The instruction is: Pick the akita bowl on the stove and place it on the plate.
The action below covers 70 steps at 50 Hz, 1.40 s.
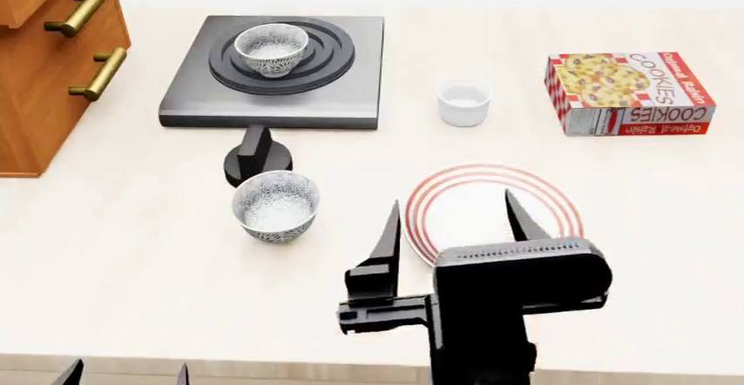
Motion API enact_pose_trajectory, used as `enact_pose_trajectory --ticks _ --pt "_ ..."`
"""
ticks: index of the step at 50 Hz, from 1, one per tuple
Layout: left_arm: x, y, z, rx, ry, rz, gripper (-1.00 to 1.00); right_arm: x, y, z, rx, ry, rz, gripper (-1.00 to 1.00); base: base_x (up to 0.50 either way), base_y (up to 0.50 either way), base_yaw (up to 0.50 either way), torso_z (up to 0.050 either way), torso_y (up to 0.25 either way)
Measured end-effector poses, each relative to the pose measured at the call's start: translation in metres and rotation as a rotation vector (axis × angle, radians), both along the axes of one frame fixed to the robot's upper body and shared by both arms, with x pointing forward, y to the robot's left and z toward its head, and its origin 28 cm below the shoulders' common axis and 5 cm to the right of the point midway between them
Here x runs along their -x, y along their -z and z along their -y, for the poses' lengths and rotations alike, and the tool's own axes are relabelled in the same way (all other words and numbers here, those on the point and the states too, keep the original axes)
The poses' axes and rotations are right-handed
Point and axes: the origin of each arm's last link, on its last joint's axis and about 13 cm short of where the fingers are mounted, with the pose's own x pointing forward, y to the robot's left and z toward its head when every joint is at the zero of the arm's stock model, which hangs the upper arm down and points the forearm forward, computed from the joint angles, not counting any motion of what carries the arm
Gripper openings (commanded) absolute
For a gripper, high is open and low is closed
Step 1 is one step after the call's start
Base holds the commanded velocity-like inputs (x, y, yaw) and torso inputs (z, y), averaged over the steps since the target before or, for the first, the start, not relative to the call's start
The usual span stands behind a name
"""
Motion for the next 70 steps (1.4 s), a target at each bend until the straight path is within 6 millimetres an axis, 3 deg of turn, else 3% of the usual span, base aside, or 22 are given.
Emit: enact_pose_trajectory --ticks 12,21,37,70 --pt "0.0 0.001 0.0 -0.001 0.0 -0.001 1.0 -0.021 -0.086 0.015 -0.042 0.06 0.043 1.0 0.0 0.0 0.0 0.0 0.0" --pt "0.0 0.001 0.0 -0.002 0.001 -0.002 1.0 -0.012 -0.118 0.043 -0.044 0.113 0.065 1.0 0.0 0.0 0.0 0.0 0.0" --pt "0.0 0.0 0.0 -0.003 0.0 -0.001 1.0 0.006 -0.109 0.07 -0.079 0.183 0.054 1.0 0.0 0.0 0.0 0.0 0.0" --pt "-0.001 -0.001 -0.001 0.01 -0.02 0.012 1.0 0.012 -0.098 0.073 0.024 0.183 0.035 1.0 0.0 0.0 0.0 0.0 0.0"
